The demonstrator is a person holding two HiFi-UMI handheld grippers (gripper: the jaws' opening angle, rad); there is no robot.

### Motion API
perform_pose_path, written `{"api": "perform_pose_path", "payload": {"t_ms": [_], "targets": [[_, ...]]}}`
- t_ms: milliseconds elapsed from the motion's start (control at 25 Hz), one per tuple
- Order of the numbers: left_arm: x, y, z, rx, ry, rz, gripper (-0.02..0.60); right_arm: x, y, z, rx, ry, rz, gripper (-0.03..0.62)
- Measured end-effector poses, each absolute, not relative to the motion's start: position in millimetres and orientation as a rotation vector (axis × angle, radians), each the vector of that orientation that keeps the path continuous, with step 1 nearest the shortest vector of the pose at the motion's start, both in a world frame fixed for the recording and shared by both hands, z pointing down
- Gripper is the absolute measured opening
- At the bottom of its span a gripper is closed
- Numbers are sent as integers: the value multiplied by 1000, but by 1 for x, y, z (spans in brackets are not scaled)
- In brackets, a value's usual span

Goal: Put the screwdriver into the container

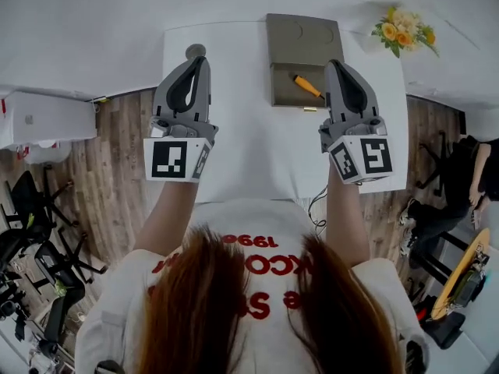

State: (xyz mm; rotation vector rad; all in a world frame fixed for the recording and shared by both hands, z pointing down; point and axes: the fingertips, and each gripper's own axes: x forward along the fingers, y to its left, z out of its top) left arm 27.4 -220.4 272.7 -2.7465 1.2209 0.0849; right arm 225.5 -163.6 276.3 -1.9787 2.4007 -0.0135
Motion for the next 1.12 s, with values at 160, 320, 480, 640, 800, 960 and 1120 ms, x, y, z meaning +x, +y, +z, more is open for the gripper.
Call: {"api": "perform_pose_path", "payload": {"t_ms": [160,320,480,640,800,960,1120], "targets": [[-4,-218,269,-2681,1320,74,8,198,-176,271,-1880,2456,-2,5],[-37,-216,266,-2627,1405,62,8,169,-185,265,-1804,2501,29,5],[-61,-214,264,-2588,1471,65,8,149,-190,261,-1759,2537,55,3],[-69,-213,262,-2574,1500,76,8,147,-191,258,-1751,2543,56,3],[-73,-211,261,-2569,1505,85,8,147,-189,259,-1766,2534,43,3],[-76,-209,261,-2567,1508,89,8,146,-187,259,-1779,2527,40,3],[-78,-210,261,-2567,1509,94,8,145,-186,258,-1783,2525,48,3]]}}
